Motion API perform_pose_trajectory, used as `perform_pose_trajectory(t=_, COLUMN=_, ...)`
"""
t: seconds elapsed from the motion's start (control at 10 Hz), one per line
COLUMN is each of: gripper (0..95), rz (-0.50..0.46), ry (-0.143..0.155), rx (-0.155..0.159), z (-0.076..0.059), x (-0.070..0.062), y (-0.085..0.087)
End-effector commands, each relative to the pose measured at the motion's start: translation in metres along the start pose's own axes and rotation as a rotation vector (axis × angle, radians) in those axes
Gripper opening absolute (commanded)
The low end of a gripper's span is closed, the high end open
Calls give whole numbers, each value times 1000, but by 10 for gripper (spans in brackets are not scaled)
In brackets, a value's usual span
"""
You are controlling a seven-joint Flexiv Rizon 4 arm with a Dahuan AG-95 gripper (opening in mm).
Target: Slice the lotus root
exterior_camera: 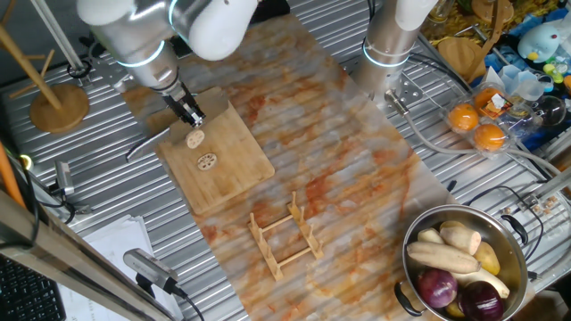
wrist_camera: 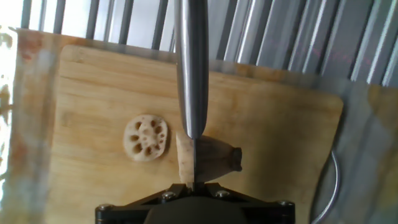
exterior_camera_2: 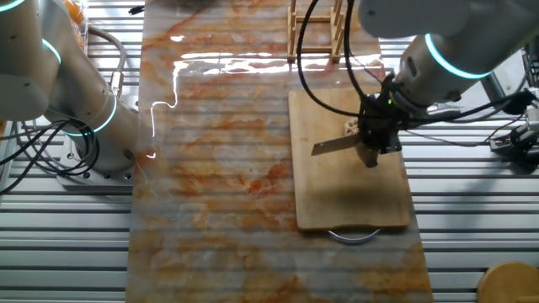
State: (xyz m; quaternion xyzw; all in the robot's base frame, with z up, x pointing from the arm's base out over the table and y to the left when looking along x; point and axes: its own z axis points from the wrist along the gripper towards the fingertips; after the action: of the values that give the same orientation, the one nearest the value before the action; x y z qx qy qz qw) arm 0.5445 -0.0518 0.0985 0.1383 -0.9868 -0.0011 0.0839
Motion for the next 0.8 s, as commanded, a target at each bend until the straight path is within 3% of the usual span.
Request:
perform_pose_trajectory(t=0.1, gripper=0, rz=-62, ry=26, rx=23, z=5, x=-2, y=-3)
perform_pose_trajectory(t=0.8, gripper=0, rz=-85, ry=7, rx=-6, z=4, x=-2, y=-3)
